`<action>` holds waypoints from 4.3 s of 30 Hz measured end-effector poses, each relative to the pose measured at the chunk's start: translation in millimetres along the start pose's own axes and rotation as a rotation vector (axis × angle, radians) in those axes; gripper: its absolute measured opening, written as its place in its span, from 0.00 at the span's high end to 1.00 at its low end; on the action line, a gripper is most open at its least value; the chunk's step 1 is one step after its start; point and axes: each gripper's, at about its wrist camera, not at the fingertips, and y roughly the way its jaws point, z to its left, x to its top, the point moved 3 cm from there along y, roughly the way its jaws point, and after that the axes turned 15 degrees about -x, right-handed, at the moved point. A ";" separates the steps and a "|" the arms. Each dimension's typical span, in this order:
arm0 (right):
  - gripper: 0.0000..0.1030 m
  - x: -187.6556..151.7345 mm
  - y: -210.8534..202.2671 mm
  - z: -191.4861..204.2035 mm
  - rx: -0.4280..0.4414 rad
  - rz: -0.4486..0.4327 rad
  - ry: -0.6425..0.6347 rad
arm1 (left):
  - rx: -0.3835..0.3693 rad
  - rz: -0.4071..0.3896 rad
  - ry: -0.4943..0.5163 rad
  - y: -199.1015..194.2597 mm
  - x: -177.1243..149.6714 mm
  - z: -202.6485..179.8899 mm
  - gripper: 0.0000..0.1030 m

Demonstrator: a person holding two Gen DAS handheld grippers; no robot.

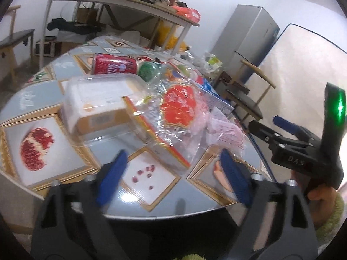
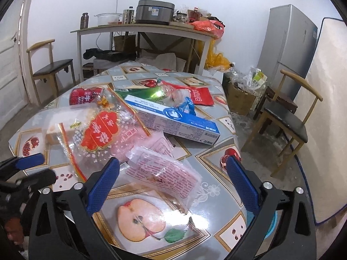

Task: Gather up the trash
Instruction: 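Grasp the clear printed plastic bag with the right gripper while the left gripper grasps the red-printed snack bag, then lift both bags and carry them toward the blue wastebasket, then open both grippers over the blue wastebasket to drop the bags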

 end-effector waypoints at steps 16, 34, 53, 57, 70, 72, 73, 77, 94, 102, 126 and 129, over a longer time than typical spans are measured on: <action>0.16 -6.7 50.5 -11.2 0.186 0.069 0.014 | -0.114 0.018 -0.196 44.6 19.4 44.0 0.46; 0.31 -22.2 98.4 26.2 0.404 0.202 -0.383 | -0.187 -0.016 -0.209 38.0 19.1 34.0 0.96; 0.64 -26.2 56.4 -11.8 0.273 0.236 -0.151 | -0.219 -0.099 -0.058 7.6 38.5 -20.5 0.99; 0.64 -22.8 53.5 -25.0 0.244 0.243 -0.082 | -0.215 -0.142 -0.028 -3.3 46.1 -29.4 0.99; 0.64 -6.6 21.2 -72.1 0.150 0.199 0.080 | -0.205 -0.229 0.124 -16.6 84.1 -70.0 0.99; 0.64 -5.1 17.9 -80.8 0.133 0.192 0.103 | -0.210 -0.238 0.138 -16.2 87.9 -76.5 0.99; 0.64 -3.9 16.9 -83.3 0.125 0.189 0.112 | -0.213 -0.242 0.146 -14.3 90.5 -80.0 0.99; 0.64 -4.1 13.0 -100.8 0.097 0.190 0.163 | -0.220 -0.247 0.170 -8.0 96.0 -91.8 0.99; 0.64 -31.7 20.2 -190.5 -0.020 0.191 0.409 | -0.261 -0.139 0.214 71.6 116.0 -143.7 0.99; 0.64 -84.7 44.5 -261.6 -0.111 0.268 0.607 | -0.317 0.096 0.270 170.1 122.3 -188.3 0.99; 0.31 -284.4 282.9 -350.2 -0.200 0.729 0.908 | -0.132 0.852 0.262 493.2 -26.0 -234.4 0.43; 0.28 -288.7 280.5 -350.5 -0.193 0.711 0.901 | -0.147 0.827 0.250 489.7 -11.7 -232.5 0.40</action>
